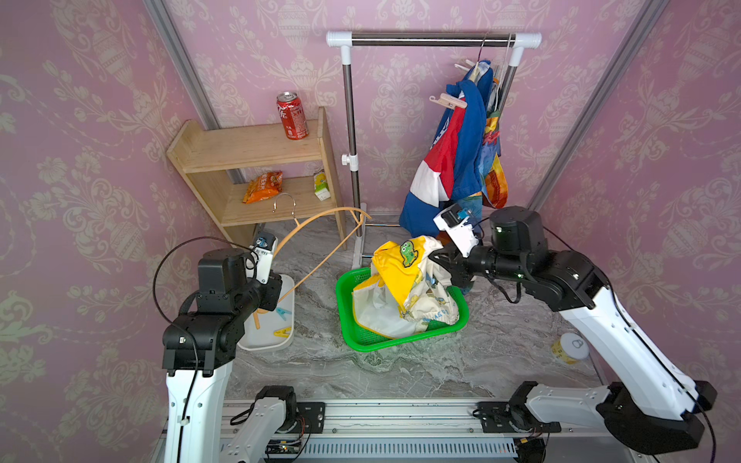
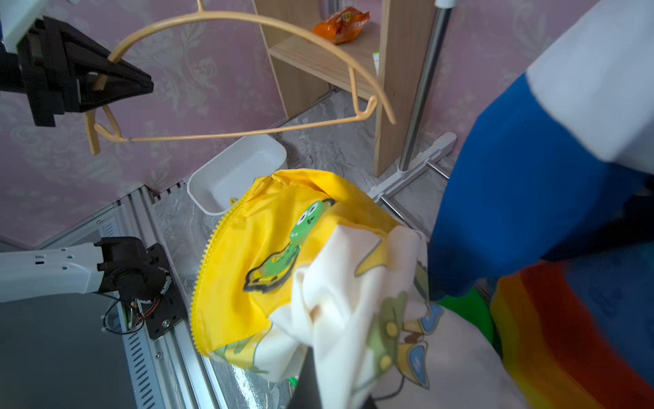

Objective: Remove the clothespins securing jackets to the hanger
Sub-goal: Remove the jacket from the hanger.

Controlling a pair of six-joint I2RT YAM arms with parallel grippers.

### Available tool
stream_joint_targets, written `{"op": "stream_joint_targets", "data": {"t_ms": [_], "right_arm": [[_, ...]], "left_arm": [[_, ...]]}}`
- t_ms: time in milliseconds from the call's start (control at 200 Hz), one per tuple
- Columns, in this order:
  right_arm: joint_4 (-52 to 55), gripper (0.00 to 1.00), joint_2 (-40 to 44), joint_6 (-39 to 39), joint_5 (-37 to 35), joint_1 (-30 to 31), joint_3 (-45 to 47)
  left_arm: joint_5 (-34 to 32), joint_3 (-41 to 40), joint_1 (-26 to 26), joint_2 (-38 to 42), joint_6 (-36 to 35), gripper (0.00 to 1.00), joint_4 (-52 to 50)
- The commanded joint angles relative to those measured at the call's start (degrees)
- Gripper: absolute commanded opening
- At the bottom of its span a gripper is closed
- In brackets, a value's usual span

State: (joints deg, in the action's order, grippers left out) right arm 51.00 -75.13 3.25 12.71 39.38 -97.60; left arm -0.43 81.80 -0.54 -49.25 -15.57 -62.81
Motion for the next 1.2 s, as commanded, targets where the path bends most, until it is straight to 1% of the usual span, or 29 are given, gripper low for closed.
{"op": "stream_joint_targets", "data": {"t_ms": [0, 90, 230, 285, 435, 495, 595, 705, 820, 881, 1001, 1101, 1191], "right_arm": [[8.4, 0.00, -6.0, 5.5, 5.9, 2.7, -6.2], [10.4, 0.00, -9.9, 7.8, 4.8, 4.1, -6.9], [5.4, 0.00, -13.5, 10.0, -1.6, 4.4, -2.8], [3.9, 0.00, -15.0, 11.2, -6.4, 4.5, -1.7], [-2.6, 0.00, -18.4, 15.6, -25.5, 4.8, 1.7], [-7.0, 0.00, -19.4, 17.5, -32.5, 4.8, 3.1], [-15.2, 0.00, -21.5, 22.5, -42.2, 4.9, 4.7], [-20.8, 0.00, -24.2, 26.9, -48.8, 5.1, 5.7], [-26.0, 0.00, -24.6, 29.2, -47.0, 6.9, 11.0], [-26.0, 0.00, -25.0, 29.2, -45.4, 8.4, 13.2], [-21.3, 0.00, -25.1, 23.7, -38.0, 10.3, 15.5], [-19.5, 0.00, -24.6, 19.9, -33.4, 11.6, 17.6], [-16.6, 0.00, -26.2, 17.2, -29.1, 12.3, 18.1]], "left_arm": [[0.0, 0.3, 0.1, 2.3, 1.8, 0.00, 0.8], [-0.9, 0.3, 0.1, 3.6, 2.0, 0.00, -0.7], [-1.3, -0.2, 0.1, 5.6, 3.2, 0.00, -1.9], [-1.4, -0.3, 0.1, 6.1, 3.5, 0.00, -2.3], [-1.6, -0.4, 0.1, 7.1, 4.4, 0.00, -3.3], [-1.7, -0.6, 0.1, 7.4, 4.7, 0.00, -3.5], [-1.8, -0.6, 0.1, 7.3, 5.1, 0.00, -3.5], [-1.9, -0.7, 0.1, 7.1, 5.3, 0.00, -3.2], [-2.2, -1.0, 0.1, 7.1, 5.2, 0.00, -3.1], [-2.5, -1.0, 0.1, 7.2, 5.2, 0.00, -3.2], [-3.7, -0.9, 0.1, 7.4, 4.8, 0.00, -3.7], [-4.4, -0.8, 0.1, 7.2, 4.3, 0.00, -3.8], [-4.3, -0.8, 0.1, 6.6, 4.1, 0.00, -3.4]]}}
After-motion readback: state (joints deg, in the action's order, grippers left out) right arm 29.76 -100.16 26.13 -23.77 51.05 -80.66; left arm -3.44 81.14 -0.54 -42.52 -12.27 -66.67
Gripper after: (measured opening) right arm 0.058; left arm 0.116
